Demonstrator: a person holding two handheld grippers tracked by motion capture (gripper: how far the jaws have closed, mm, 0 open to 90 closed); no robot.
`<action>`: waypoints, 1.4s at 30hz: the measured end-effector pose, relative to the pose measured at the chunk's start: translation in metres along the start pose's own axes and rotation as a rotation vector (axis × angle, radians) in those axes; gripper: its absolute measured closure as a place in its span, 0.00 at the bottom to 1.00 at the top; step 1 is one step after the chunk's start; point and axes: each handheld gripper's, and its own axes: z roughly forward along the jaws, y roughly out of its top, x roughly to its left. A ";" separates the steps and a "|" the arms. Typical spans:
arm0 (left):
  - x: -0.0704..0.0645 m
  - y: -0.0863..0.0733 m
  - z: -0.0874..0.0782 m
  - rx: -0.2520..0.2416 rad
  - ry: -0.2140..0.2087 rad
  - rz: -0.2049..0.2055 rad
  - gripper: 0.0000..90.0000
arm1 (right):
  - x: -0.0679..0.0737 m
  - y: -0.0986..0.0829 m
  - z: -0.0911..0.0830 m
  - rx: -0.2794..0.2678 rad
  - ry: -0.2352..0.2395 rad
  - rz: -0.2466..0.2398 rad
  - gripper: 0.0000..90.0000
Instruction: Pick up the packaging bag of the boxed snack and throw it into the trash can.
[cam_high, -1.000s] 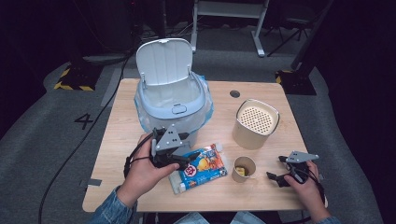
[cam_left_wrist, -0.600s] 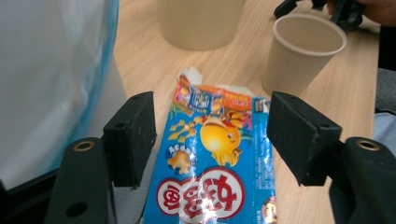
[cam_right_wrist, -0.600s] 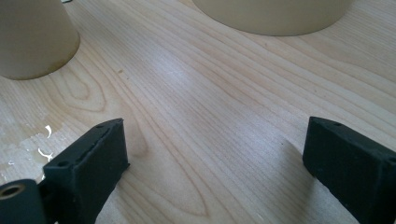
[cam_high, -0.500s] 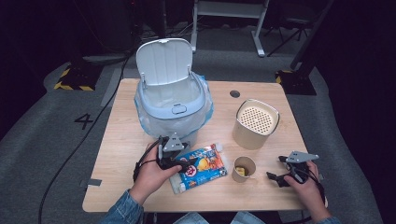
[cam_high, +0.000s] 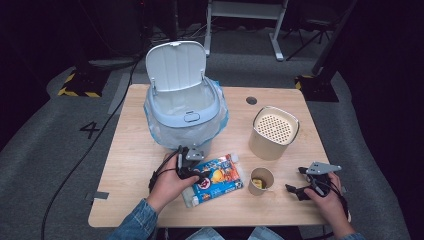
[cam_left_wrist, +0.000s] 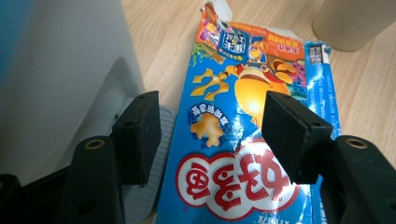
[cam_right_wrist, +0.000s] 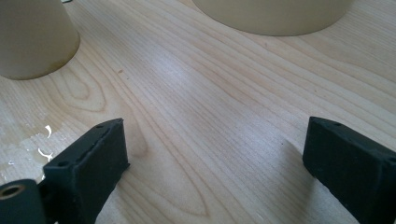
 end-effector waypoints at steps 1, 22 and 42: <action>0.000 0.000 0.002 0.006 0.001 0.003 0.43 | 0.000 0.000 0.000 0.000 0.000 0.000 0.07; -0.004 0.005 0.009 0.030 -0.004 -0.020 0.43 | 0.000 0.000 0.000 0.000 0.000 0.000 0.07; -0.008 0.006 0.002 0.077 0.060 0.011 0.64 | 0.000 0.000 0.000 0.000 0.000 0.000 0.07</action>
